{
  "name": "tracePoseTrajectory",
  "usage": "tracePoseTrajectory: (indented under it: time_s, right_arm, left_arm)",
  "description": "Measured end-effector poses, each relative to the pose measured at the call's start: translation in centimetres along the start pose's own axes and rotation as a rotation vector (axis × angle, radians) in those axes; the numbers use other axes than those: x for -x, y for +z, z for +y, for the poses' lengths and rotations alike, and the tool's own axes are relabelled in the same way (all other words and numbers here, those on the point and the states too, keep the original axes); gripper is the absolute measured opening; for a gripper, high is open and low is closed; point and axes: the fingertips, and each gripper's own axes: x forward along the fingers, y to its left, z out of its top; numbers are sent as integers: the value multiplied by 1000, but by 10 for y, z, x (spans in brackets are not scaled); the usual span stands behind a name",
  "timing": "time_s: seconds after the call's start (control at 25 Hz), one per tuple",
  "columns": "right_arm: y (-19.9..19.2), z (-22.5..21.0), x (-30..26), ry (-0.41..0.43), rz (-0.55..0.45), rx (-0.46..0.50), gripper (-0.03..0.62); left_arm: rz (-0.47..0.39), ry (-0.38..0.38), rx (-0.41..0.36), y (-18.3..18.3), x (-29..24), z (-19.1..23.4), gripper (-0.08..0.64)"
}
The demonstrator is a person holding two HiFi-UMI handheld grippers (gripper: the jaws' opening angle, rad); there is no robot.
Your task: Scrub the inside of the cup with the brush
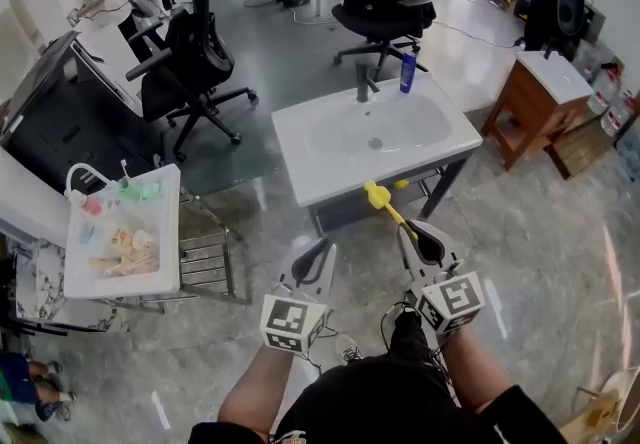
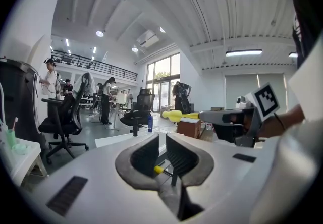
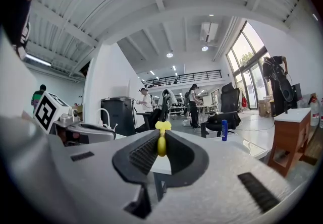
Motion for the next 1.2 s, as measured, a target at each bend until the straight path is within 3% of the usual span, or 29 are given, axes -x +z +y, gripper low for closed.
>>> tracePoseTrajectory:
  time_s: [0.4, 1.2]
  right_arm:
    - [1, -51, -37, 65, 0, -18, 37]
    - [8, -190, -136, 163, 7, -30, 37]
  left_arm:
    - [22, 39, -1, 6, -53, 3, 144]
    - [52, 134, -7, 24, -206, 25, 220]
